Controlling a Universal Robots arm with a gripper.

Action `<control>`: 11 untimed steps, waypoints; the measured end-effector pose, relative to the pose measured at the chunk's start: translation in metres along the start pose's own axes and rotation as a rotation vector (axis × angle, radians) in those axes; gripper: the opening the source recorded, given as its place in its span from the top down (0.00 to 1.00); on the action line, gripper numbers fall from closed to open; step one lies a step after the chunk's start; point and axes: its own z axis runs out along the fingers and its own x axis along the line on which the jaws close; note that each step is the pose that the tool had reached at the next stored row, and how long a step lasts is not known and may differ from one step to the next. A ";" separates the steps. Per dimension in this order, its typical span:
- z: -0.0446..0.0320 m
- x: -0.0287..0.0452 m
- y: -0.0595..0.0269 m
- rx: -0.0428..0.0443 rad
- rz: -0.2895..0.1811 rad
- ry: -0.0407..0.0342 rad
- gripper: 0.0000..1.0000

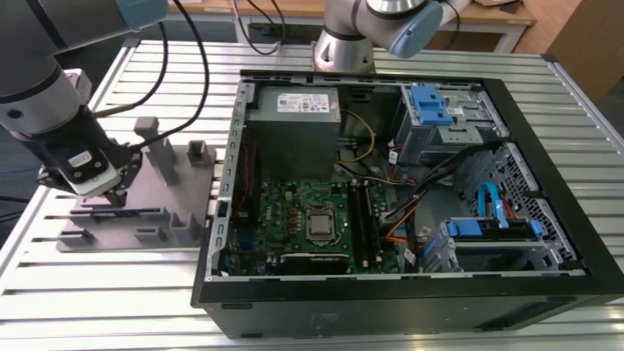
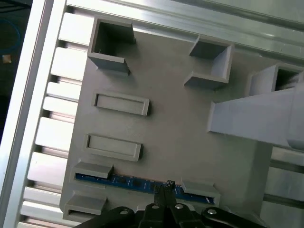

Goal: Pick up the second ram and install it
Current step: 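Pick up the second ram and move it above second insertion slot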

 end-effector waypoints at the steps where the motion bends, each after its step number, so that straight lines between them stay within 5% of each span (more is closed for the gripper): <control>1: 0.0000 0.0000 0.0000 -0.0005 -0.018 0.0000 0.89; 11: 0.0000 0.0000 0.0000 -0.0043 -0.180 0.0001 0.89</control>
